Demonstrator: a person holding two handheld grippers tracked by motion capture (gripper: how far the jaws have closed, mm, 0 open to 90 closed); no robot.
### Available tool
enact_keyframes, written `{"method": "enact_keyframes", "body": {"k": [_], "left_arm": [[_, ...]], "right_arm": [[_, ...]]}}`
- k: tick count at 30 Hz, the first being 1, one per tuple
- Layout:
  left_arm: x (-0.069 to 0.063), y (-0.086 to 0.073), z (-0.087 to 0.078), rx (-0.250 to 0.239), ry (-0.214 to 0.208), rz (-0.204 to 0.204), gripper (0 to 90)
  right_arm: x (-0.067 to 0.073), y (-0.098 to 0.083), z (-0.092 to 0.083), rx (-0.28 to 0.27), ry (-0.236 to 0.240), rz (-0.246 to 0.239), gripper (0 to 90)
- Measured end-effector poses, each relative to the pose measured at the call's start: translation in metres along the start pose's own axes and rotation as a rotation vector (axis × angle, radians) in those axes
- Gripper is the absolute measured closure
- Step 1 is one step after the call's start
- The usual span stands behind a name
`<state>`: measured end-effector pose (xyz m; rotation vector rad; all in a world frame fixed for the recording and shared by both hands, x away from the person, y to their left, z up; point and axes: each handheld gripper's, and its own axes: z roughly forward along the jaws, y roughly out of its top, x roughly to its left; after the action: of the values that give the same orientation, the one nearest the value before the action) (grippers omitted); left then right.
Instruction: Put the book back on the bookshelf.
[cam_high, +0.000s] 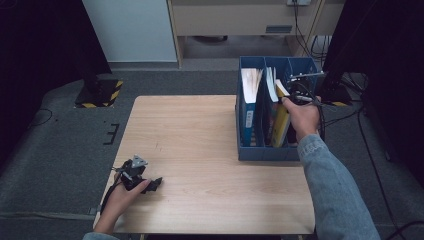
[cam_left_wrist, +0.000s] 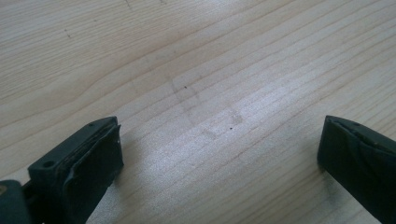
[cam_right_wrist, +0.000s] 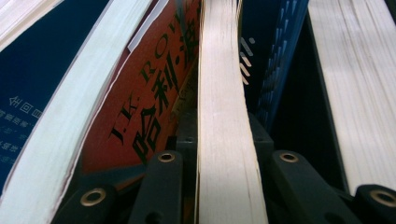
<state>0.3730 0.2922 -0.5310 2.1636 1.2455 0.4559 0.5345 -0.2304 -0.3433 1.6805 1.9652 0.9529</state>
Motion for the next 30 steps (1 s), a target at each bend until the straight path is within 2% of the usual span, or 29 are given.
{"method": "enact_keyframes", "body": {"k": [16,21,30], "left_arm": [[-0.0001,-0.0002,-0.0001,-0.001,0.000,0.000,0.0],[-0.0001,-0.0001,0.0000,-0.001,0.000,0.000,0.0],[-0.0006,0.0005,0.0003,0.001,0.000,-0.002,0.0]], "right_arm": [[-0.0015,-0.0020,-0.0010,0.001,-0.001,-0.011,73.5],[-0.0024,-0.0029,-0.0031,0.021,0.001,-0.009,73.5],[0.0002,-0.0096,-0.0076,0.034,0.002,-0.041,73.2]]}}
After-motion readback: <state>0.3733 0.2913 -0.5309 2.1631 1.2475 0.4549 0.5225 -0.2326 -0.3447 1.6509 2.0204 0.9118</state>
